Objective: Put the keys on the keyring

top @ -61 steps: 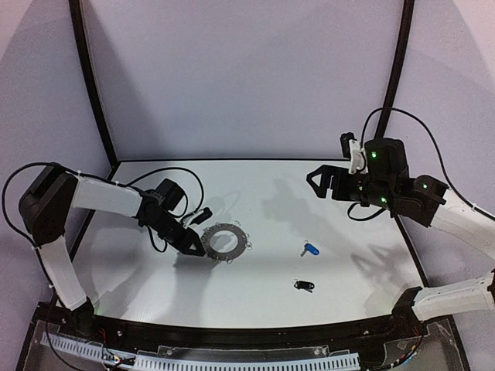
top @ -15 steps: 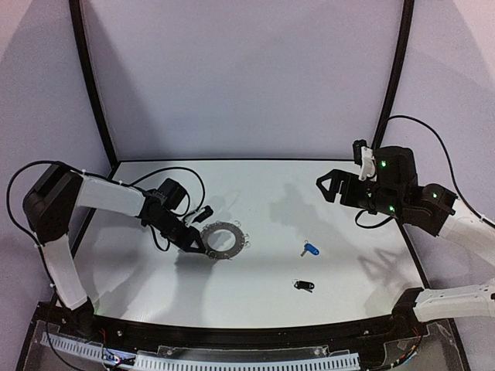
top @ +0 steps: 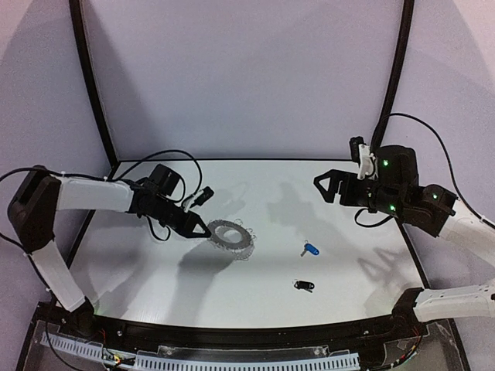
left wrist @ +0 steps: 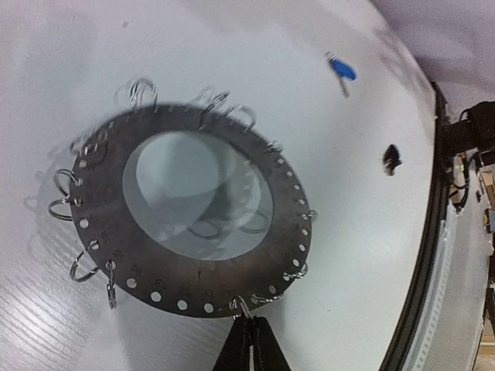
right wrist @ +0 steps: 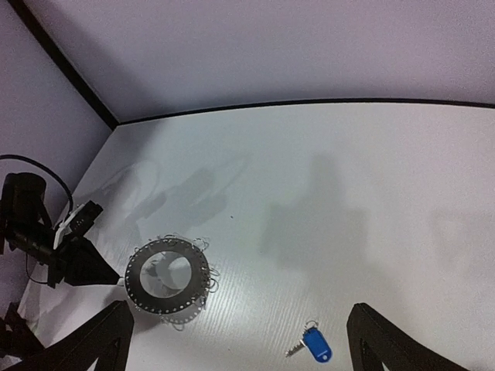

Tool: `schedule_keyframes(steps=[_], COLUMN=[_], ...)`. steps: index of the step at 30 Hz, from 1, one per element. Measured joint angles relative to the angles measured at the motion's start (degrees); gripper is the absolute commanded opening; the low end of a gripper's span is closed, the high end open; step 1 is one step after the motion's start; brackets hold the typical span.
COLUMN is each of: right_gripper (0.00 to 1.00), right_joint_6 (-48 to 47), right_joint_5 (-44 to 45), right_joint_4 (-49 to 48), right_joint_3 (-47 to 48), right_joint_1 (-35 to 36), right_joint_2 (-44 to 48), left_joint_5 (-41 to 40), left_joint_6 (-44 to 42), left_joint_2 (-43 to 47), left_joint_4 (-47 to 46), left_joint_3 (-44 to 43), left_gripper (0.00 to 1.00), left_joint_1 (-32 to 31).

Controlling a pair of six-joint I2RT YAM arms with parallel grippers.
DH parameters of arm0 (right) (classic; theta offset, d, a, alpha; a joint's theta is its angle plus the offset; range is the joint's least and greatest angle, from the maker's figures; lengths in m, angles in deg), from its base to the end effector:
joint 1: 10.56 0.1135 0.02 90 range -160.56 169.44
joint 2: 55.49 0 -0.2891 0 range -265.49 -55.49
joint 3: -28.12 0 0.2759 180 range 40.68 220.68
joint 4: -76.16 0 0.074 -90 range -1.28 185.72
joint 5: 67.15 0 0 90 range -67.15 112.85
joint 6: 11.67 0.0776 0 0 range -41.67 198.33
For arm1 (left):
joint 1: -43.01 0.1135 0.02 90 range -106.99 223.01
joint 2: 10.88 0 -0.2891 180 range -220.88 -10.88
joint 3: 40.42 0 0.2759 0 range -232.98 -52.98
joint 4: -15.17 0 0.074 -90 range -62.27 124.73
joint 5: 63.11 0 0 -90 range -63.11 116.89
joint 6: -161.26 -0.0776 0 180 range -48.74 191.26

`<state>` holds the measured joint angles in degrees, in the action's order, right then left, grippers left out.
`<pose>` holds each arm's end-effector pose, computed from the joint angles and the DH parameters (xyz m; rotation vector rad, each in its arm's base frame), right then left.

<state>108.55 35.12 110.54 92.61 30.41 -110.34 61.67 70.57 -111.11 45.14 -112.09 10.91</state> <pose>0.2084 0.1591 0.3334 -0.0512 2.0396 0.5806 0.3031 -0.2424 0.1486 0.9569 2.4370 -0.9852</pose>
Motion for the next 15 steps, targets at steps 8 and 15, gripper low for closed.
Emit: schedule_keyframes(steps=[8, 15], right_gripper=[0.98, 0.93], right_joint_6=[-9.5, -18.7], right_joint_5=[-14.3, -35.1], right_joint_4=[-11.3, -16.8], right_joint_3=[-5.0, -3.4], right_joint_1=[0.0, 0.0], right_joint_2=[1.8, -1.9], left_joint_5=[14.1, 24.0], left_joint_6=[0.1, -3.7], left_joint_2=[9.9, 12.6], left_joint_4=[-5.2, -5.2], left_joint_3=[-2.7, -9.1], left_gripper=[0.01, 0.01], left_joint_1=[-1.7, -6.0])
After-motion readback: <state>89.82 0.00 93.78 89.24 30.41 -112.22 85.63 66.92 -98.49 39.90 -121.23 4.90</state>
